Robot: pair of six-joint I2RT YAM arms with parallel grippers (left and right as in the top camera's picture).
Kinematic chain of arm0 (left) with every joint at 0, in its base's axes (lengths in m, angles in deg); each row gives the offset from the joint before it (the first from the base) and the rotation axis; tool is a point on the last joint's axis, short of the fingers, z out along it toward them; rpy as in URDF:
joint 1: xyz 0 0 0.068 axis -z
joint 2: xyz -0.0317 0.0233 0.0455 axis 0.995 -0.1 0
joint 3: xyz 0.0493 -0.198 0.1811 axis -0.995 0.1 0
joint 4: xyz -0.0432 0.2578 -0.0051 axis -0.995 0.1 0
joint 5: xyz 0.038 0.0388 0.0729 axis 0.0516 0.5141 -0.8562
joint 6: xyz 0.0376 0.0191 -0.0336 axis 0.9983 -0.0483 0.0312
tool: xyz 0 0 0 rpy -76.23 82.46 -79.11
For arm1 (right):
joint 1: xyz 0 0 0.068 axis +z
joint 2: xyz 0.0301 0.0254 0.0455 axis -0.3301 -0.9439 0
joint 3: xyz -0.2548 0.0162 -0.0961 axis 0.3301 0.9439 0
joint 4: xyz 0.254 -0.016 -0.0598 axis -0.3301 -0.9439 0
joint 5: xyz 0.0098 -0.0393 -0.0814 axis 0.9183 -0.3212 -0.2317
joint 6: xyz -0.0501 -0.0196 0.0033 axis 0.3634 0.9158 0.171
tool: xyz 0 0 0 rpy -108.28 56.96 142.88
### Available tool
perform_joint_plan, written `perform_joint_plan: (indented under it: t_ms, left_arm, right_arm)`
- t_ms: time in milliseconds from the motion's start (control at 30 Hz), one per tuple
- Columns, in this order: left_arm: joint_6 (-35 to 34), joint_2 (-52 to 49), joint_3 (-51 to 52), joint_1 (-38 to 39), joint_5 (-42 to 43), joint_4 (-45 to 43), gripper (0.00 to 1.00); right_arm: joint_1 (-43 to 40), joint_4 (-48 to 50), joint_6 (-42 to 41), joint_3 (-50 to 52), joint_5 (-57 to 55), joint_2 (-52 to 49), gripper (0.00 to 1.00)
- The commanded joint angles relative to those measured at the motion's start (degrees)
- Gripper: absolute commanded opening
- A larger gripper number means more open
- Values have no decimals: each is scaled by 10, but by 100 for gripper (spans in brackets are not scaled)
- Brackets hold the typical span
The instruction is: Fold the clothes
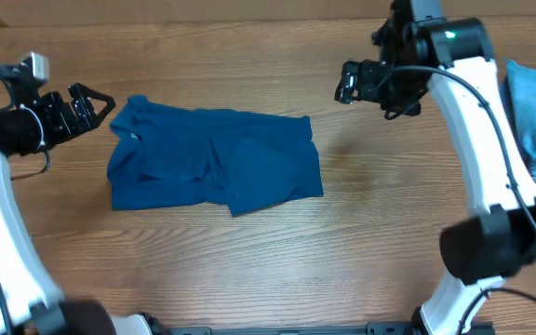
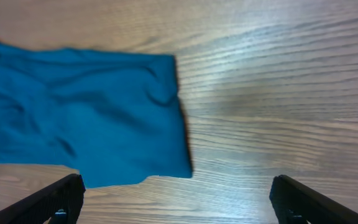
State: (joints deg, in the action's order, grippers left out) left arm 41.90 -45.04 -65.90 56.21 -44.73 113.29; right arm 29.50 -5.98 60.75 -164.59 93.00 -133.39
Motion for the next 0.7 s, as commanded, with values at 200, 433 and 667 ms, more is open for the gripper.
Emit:
perform_joint_plan:
  t_ms: [200,433,667]
  left_arm:
    - [-33,269,-4,4,-177,11,100]
    - [-36,312,-3,4,-185,16,100]
    - [-35,295,-3,4,-184,41,100]
  right_arm:
    - [-7,-15,72,10,64,-105,100]
    - [-12,45,89,95,83,-115,100]
    - [-33,151,145,207,271,-115,100]
